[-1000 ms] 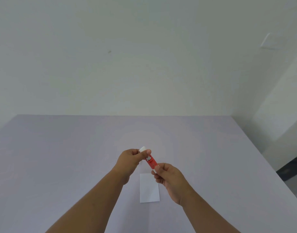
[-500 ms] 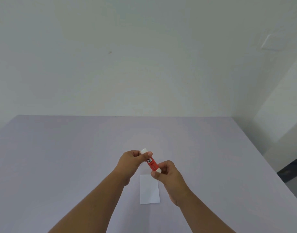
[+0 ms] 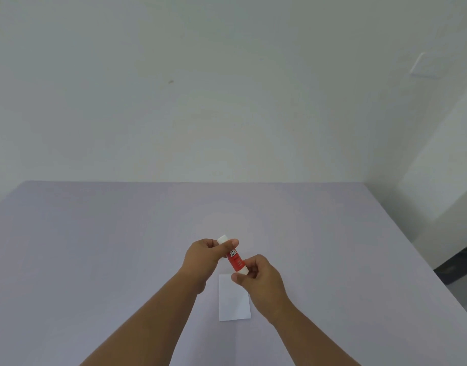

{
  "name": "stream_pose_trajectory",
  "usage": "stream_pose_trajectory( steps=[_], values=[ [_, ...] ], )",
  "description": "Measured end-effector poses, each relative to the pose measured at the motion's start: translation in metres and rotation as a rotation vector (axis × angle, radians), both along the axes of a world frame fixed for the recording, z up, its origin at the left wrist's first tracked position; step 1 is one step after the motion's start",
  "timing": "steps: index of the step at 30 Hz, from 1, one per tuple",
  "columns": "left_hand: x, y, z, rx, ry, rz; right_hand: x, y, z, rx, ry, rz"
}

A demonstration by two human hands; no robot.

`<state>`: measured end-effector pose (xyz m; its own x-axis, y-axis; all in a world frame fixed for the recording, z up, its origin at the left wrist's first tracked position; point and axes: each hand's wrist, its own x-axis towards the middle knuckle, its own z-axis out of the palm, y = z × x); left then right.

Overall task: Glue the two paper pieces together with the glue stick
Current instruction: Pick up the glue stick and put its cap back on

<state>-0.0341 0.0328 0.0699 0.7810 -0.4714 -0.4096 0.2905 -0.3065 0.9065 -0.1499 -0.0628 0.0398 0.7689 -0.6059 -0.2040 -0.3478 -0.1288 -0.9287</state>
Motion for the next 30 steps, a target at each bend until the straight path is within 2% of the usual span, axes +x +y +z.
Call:
stream_pose_trajectory(
  steps=[6,9,11,13,15,19,22,24,28,30],
  values=[
    [0.001,-0.004,0.001,0.083,-0.054,-0.029,0.007,0.001,-0.007,-0.097,0.017,0.061],
    [0.011,-0.005,0.001,0.084,0.049,-0.156,0.011,-0.008,-0.012,-0.069,0.071,0.030],
    [0.025,-0.006,-0.004,0.068,0.119,-0.104,0.013,-0.017,-0.019,-0.008,0.104,-0.007],
    [0.043,-0.006,-0.018,0.049,0.112,0.031,0.013,-0.027,-0.028,0.041,0.129,-0.013],
    [0.057,-0.007,-0.037,0.138,-0.017,0.071,0.014,-0.034,-0.038,0.067,0.154,0.005],
    [0.074,-0.012,-0.080,0.491,-0.403,-0.234,0.021,-0.044,-0.059,0.129,0.169,0.024],
    [0.075,-0.020,-0.104,0.520,-0.483,-0.397,0.029,-0.048,-0.071,0.138,0.206,0.034],
    [0.075,-0.026,-0.116,0.522,-0.514,-0.423,0.034,-0.050,-0.077,0.131,0.210,0.022],
    [0.072,-0.031,-0.124,0.471,-0.437,-0.260,0.042,-0.052,-0.083,0.080,0.219,0.032],
    [0.073,-0.030,-0.122,0.320,-0.254,-0.109,0.043,-0.053,-0.086,0.022,0.242,0.064]
  ],
)
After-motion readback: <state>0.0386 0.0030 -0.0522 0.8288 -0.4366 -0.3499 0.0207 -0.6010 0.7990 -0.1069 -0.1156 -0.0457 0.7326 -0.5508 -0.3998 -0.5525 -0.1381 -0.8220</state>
